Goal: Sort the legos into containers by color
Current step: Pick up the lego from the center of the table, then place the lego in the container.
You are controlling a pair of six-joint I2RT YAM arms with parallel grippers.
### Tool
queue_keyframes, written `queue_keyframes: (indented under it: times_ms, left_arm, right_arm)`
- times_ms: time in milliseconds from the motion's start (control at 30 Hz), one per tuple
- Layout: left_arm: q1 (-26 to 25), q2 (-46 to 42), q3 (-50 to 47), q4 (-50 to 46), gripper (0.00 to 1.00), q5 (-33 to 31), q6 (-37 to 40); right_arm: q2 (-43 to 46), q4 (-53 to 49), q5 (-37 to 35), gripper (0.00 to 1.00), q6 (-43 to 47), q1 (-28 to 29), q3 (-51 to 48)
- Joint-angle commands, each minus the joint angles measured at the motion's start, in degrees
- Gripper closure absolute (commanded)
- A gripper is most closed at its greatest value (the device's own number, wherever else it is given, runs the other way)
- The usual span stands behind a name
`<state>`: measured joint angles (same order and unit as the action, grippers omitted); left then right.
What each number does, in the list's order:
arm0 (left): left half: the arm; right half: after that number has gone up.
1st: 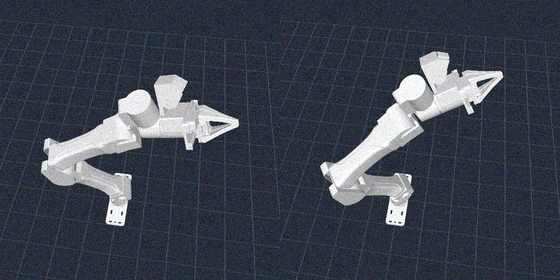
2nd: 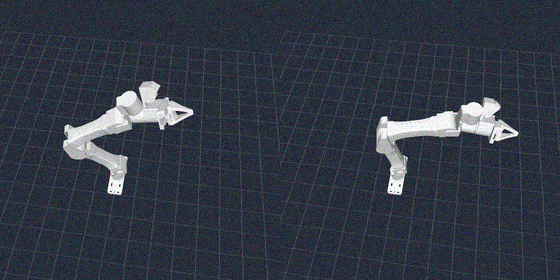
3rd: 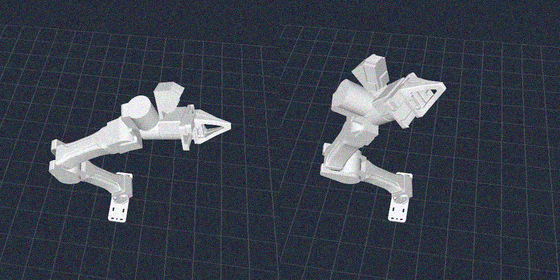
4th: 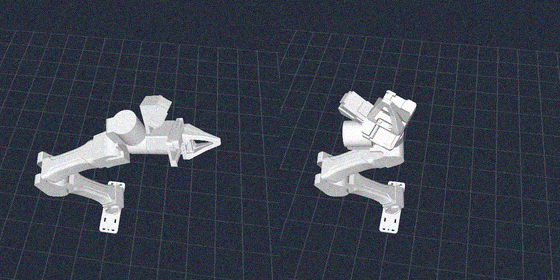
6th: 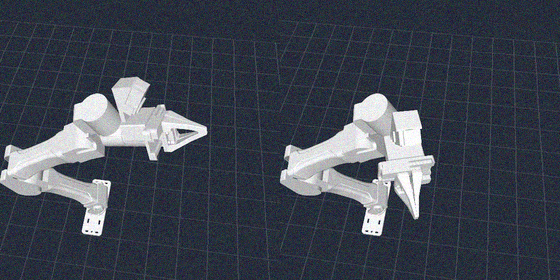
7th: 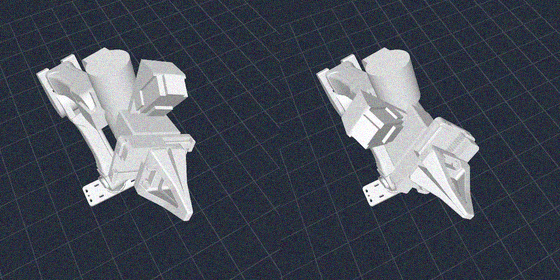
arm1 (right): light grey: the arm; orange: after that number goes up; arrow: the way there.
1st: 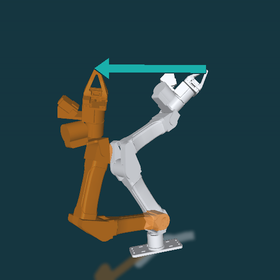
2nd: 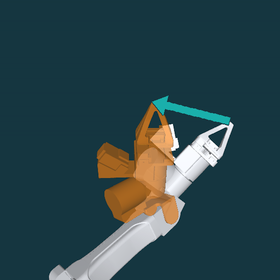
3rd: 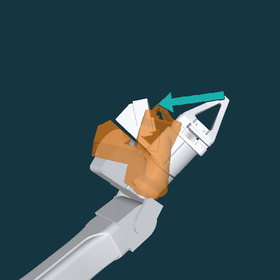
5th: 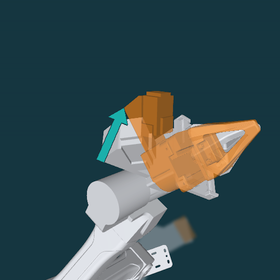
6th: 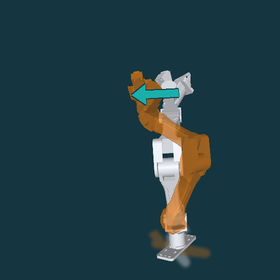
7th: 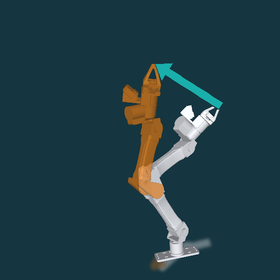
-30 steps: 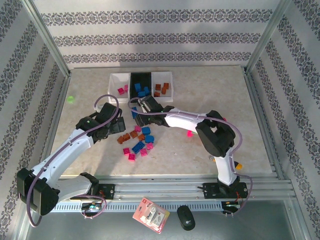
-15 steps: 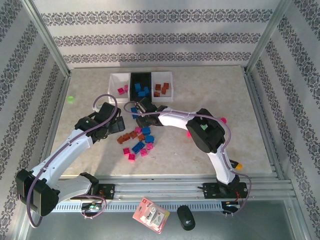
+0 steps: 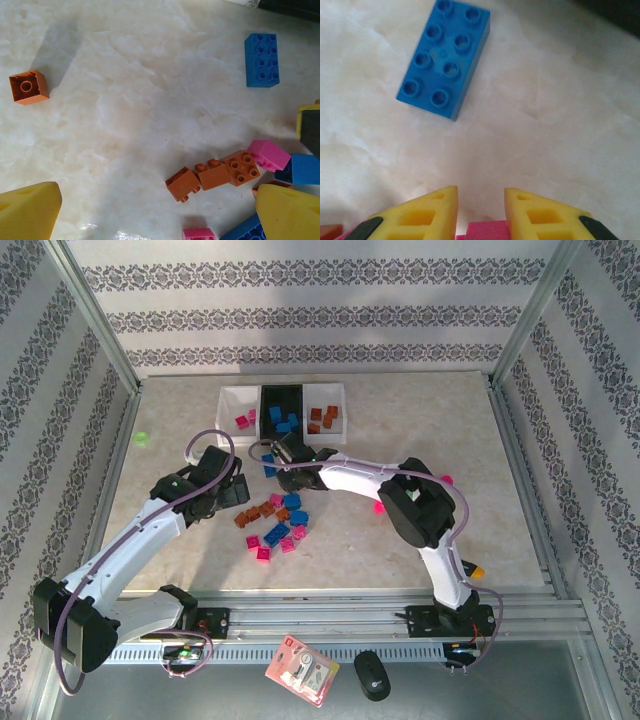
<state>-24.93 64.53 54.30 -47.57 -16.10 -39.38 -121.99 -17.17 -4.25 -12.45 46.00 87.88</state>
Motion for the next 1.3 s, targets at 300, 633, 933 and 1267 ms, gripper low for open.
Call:
queue_keyframes:
  times_ms: [300, 633, 933, 1267]
  left_arm:
    - [6.41, -5.83, -7.31, 0.57, 0.01, 3.52, -3.63]
    - [8.12, -7.49, -10.64, 1.24, 0.01, 5.62, -3.90]
    - [8.26, -7.75, -11.07, 1.77, 0.01, 6.11, -3.16]
    - [8.25, -6.04, -11.58, 7.14, 0.01, 10.78, 0.23]
  right_arm:
    - [-3.76, 8.37, 1.56, 0.85, -3.17, -0.33, 15.32]
    - [-22.89, 11.81, 2.61, 0.85, -11.74, -2.86, 41.17]
    - [-32.67, 6.76, 3.87, 0.52, -12.43, -4.67, 59.09]
    - [-13.23, 14.68, 6.38, 0.35, -9.07, -4.88, 34.74]
